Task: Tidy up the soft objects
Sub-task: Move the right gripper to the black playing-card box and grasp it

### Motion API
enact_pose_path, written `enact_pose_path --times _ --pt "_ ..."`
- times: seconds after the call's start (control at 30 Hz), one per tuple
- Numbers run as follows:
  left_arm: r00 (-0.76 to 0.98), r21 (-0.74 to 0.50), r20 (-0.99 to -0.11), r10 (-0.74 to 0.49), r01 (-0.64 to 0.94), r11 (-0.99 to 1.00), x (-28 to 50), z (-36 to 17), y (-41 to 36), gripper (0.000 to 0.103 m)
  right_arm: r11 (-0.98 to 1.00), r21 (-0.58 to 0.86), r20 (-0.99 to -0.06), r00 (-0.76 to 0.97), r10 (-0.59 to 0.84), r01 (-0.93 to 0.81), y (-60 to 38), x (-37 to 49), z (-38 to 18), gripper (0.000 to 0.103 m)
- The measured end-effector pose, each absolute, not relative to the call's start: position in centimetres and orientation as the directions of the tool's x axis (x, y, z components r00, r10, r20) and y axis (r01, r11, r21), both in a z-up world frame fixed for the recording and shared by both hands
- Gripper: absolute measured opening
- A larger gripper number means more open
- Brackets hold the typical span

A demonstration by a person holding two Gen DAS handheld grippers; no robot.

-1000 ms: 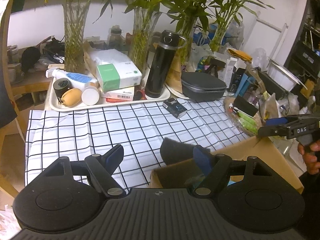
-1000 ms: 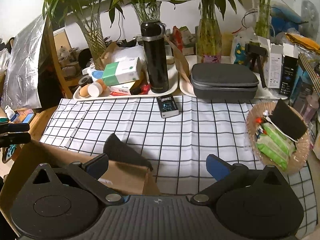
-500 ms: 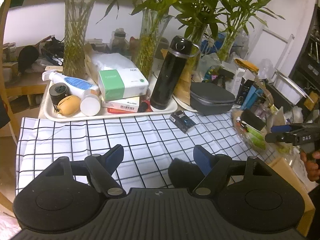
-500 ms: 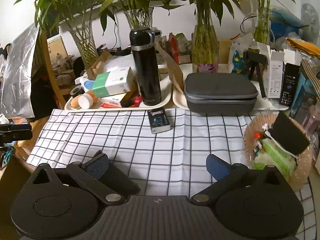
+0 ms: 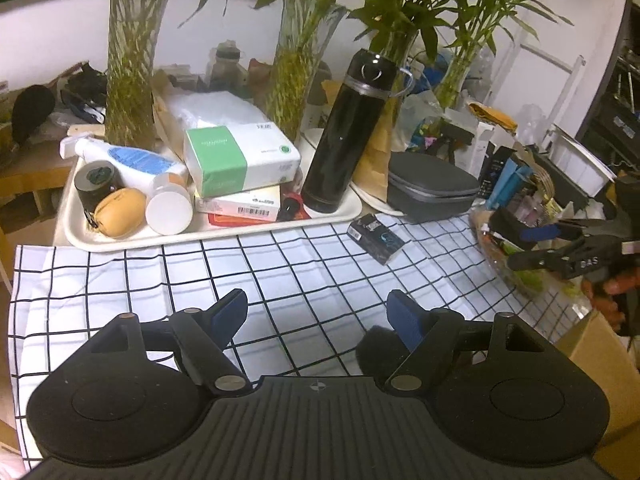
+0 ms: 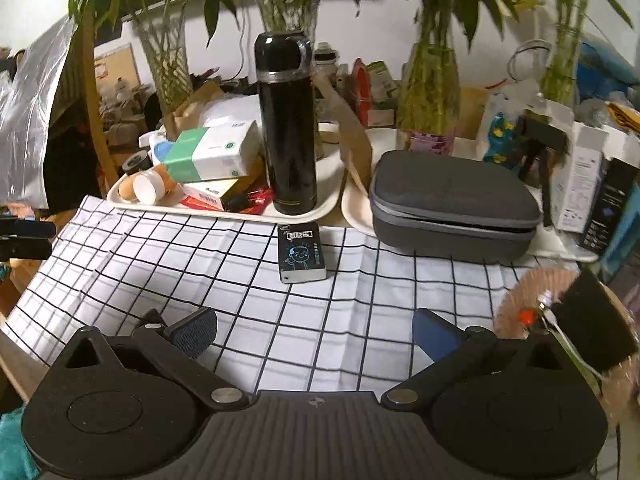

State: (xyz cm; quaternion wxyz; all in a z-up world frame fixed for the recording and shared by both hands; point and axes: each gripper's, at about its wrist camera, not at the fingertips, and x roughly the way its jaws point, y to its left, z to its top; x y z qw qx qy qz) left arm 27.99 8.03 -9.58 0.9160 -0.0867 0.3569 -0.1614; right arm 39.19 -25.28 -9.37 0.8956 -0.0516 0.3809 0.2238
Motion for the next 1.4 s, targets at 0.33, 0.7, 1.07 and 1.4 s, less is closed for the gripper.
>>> enact_pose_path --times 0.33,0.7,1.07,1.4 --pt "0.621 -0.276 -0.669 -0.408 0.301 0.913 29.2 -12.0 7.8 0.076 0.859 0.036 -0.729 0.574 0.373 -0.511 -22.7 42.7 -12.3 0.103" --pt "0.575 -0.295 -0.697 -0.429 0.315 0.902 29.2 -12.6 7.7 0.076 0.826 0.021 -0.736 0.550 0.394 -0.564 -19.5 46.9 -15.4 0.103" --pt "0.548 -0.330 -0.704 -0.452 0.310 0.891 29.7 -13.4 7.8 0.076 0.824 0.006 -0.745 0.547 0.381 -0.566 -17.0 50.0 -18.4 0.094" --pt "0.479 -0.381 -0.719 -0.505 0.337 0.861 30.7 -14.3 6.5 0.076 0.819 0.016 -0.769 0.517 0.377 -0.573 -16.1 51.1 -19.4 0.052"
